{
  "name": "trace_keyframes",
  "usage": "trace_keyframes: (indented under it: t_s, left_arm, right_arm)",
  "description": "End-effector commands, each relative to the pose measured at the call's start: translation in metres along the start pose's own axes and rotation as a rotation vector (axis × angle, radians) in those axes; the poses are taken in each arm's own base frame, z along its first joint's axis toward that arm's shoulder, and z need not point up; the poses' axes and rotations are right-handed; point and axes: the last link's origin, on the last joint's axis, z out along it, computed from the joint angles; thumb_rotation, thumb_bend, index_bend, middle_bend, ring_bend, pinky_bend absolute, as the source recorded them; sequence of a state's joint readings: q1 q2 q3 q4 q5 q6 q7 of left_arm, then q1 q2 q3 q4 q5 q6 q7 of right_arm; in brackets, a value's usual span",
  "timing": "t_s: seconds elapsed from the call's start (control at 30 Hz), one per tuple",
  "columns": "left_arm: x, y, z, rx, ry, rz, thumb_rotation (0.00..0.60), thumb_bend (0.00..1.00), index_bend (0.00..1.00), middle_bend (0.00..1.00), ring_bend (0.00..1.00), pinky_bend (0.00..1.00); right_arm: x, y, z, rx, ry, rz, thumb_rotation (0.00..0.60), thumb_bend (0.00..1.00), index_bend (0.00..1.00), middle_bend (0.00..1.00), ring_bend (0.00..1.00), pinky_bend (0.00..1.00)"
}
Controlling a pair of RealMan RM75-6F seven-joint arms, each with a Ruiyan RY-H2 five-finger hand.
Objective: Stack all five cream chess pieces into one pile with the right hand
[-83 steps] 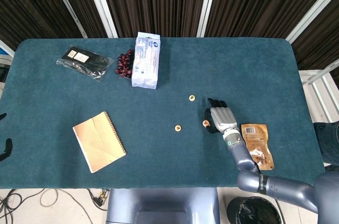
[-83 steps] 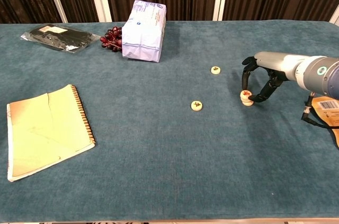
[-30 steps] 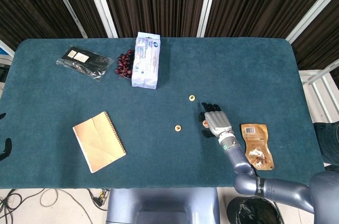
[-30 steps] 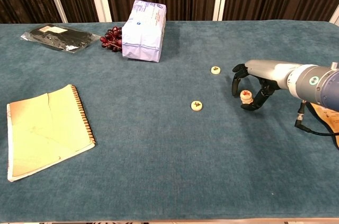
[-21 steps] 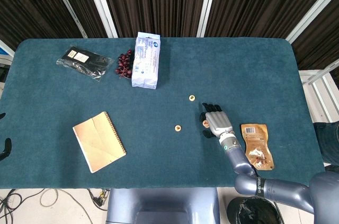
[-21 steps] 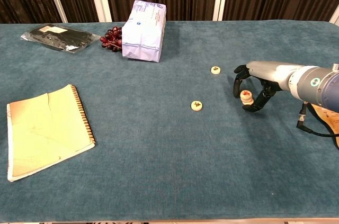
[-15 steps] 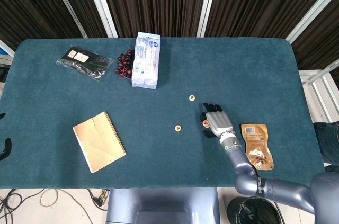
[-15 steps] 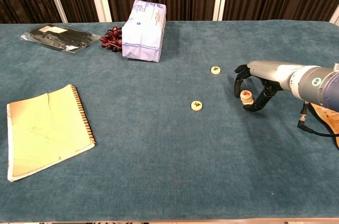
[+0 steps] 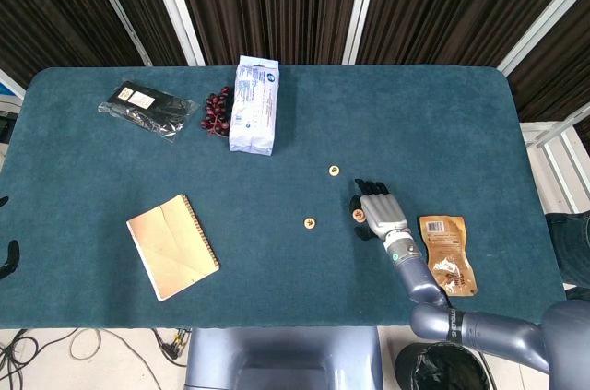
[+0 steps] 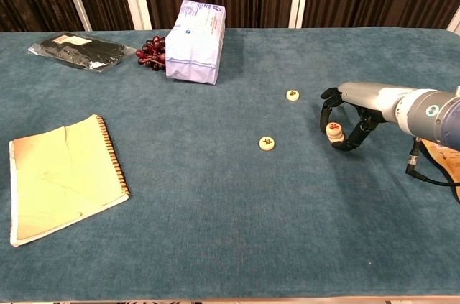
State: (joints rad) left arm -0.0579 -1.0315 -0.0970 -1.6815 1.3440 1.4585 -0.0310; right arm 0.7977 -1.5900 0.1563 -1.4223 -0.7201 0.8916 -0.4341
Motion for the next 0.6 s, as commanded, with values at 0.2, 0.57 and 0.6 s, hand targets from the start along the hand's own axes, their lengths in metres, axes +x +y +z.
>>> trace_keyframes:
  t_s: [0.2, 0.57, 0.6]
  left_arm:
    - [0.0, 0.0001, 0.0001, 0.0, 0.001, 0.0, 0.6, 0.48, 0.15, 0.0, 0.0, 0.0]
    - [-0.0001, 0.0001, 0.0, -0.001, 0.0, 0.002, 0.6, 0.48, 0.15, 0.0, 0.0, 0.0]
    - [0.0, -0.0001, 0.0, 0.0, 0.001, 0.002, 0.6, 0.48, 0.15, 0.0, 0.0, 0.0]
  right_arm:
    - [-0.001, 0.0024, -0.0002, -0.005, -0.004, 0.005, 0.6, 0.41, 0.43, 0.0, 0.0, 0.0]
    - [0.0005, 0.005, -0.0004, -0.011, -0.002, 0.007, 0.6, 0.41, 0.43, 0.0, 0.0, 0.0]
    - [0.0005, 0.005, -0.0004, -0.01, -0.003, 0.007, 0.6, 0.41, 0.43, 0.0, 0.0, 0.0]
